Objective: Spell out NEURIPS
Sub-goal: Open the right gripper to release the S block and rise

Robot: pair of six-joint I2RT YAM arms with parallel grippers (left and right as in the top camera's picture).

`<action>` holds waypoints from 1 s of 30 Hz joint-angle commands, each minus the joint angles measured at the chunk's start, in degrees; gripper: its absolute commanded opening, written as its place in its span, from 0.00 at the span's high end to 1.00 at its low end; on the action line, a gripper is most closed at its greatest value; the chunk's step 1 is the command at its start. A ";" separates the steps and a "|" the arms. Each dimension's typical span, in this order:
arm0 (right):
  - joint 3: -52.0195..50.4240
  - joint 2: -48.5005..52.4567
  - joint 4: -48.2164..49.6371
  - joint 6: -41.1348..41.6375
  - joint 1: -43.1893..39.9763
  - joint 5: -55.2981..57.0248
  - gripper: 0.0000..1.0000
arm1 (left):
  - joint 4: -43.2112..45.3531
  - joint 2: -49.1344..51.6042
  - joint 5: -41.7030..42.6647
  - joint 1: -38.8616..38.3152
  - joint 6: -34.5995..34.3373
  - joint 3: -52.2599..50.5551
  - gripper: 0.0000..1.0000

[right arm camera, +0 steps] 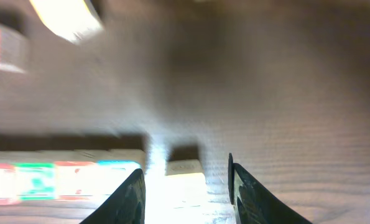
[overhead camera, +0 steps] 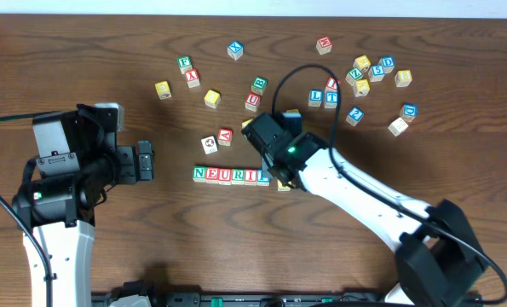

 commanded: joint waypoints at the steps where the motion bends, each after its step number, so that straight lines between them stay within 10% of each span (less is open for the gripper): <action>1: 3.67 -3.04 -0.79 -1.90 -0.74 3.23 0.61 | -0.02 -0.04 -0.20 0.17 0.94 0.83 0.01; 19: 3.26 -3.72 -17.31 2.58 -4.44 -5.20 0.73 | -0.02 -0.04 -0.20 0.17 0.94 0.83 0.01; 30: -12.09 -3.72 -4.13 5.95 -2.32 -7.41 0.87 | -0.02 -0.04 -0.20 0.17 0.94 0.83 0.01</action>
